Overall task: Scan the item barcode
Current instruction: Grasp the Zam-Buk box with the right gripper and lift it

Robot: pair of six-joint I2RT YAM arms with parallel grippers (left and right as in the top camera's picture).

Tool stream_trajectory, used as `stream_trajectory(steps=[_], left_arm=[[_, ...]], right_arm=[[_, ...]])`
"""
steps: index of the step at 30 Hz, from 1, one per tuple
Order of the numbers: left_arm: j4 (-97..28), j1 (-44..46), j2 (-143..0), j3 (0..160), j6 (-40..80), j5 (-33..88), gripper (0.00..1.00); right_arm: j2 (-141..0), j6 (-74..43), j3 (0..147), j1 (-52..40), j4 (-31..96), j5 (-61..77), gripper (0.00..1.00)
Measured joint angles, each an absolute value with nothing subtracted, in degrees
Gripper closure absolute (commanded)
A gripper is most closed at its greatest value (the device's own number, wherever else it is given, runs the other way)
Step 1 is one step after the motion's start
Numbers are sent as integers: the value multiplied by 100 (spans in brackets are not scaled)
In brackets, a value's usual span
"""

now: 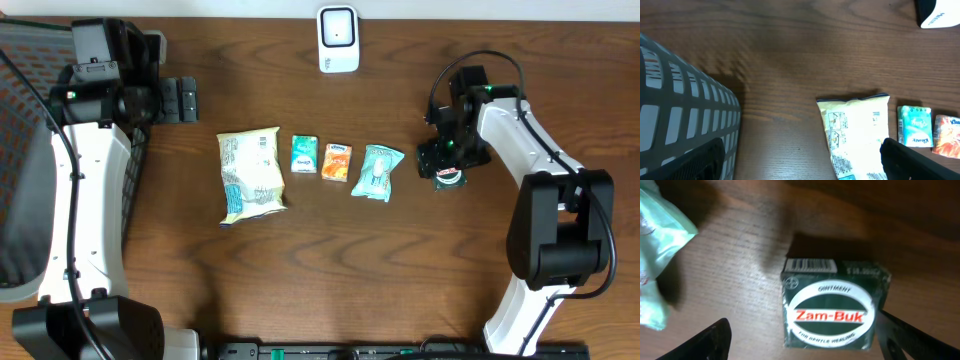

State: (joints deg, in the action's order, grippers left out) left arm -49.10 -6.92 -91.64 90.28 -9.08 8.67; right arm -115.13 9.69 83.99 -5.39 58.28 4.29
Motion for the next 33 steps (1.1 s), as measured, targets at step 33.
stream_trajectory(steps=[33], left_arm=[[-4912,-692,-9164,9028,-908,867,2]], right_arm=[[-11513,-4130,8298,-539,5518,191,14]])
